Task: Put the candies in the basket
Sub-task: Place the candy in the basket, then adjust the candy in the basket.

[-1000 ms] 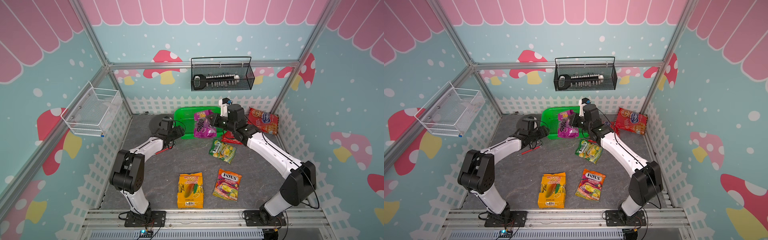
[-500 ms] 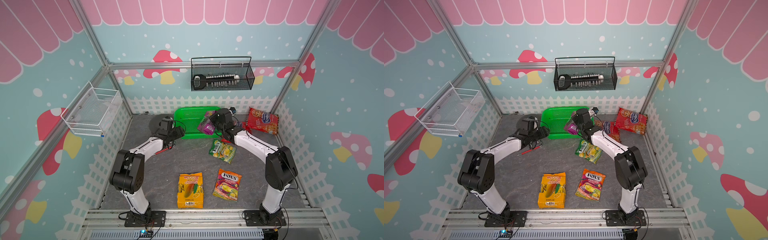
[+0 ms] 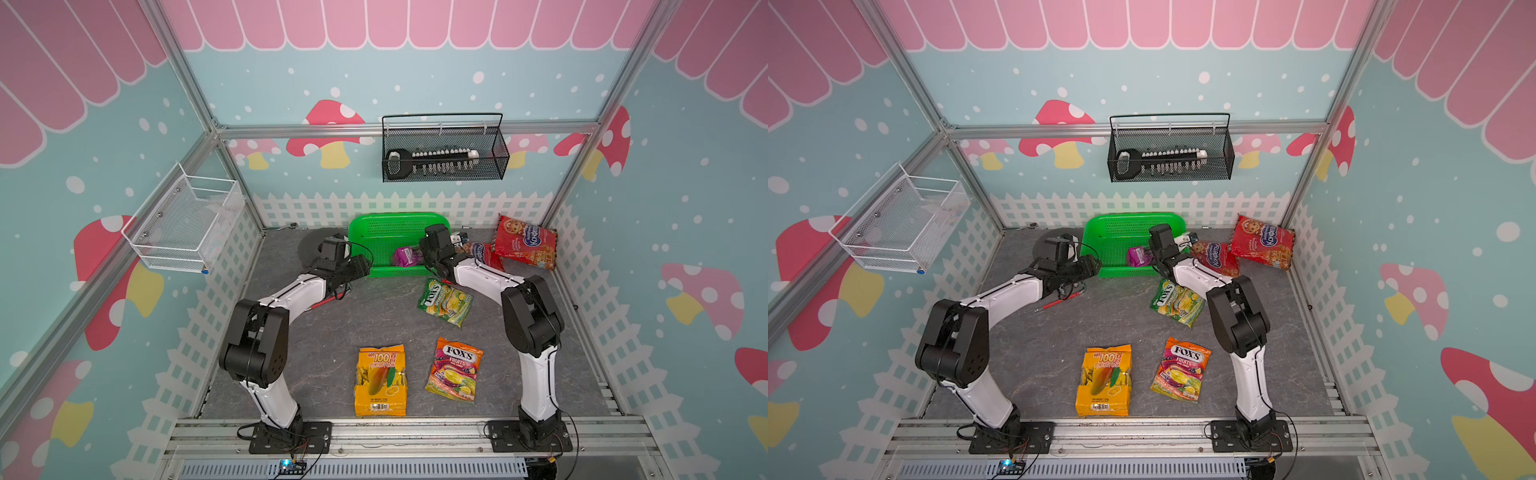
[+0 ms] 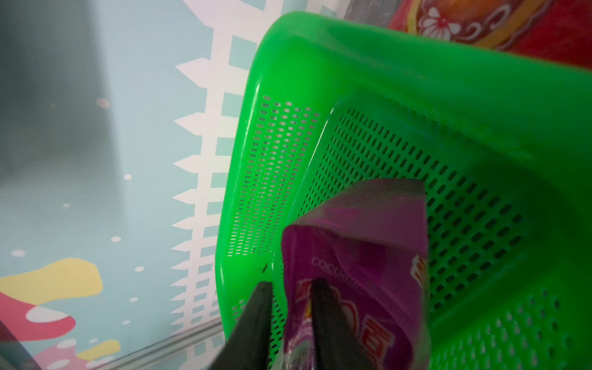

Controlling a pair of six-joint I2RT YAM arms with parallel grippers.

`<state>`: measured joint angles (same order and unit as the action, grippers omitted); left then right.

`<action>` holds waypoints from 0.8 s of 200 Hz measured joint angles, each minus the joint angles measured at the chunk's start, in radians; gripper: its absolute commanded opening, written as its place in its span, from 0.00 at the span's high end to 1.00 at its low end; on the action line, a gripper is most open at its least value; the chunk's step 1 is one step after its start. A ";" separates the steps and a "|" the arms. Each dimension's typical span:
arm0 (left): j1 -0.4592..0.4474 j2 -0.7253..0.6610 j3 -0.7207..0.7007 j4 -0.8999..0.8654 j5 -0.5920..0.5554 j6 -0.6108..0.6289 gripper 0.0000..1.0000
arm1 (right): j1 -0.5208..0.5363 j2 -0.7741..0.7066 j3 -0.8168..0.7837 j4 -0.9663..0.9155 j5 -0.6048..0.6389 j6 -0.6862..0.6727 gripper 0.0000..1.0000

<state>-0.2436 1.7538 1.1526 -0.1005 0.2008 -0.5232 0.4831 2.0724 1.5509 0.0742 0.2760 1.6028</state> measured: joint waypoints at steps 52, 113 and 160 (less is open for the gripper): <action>0.000 0.000 0.000 -0.001 -0.002 0.016 0.34 | -0.002 -0.074 -0.084 -0.001 -0.010 -0.312 0.49; 0.003 0.000 0.010 -0.021 0.075 0.028 0.34 | -0.017 -0.142 -0.035 -0.050 -0.146 -0.982 0.29; -0.056 0.047 0.172 -0.020 0.279 0.011 0.33 | -0.023 -0.130 0.079 -0.177 -0.137 -1.459 0.15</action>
<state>-0.2996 1.8004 1.3251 -0.1204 0.4801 -0.5121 0.4606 1.9427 1.6295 -0.1032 0.1390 0.1436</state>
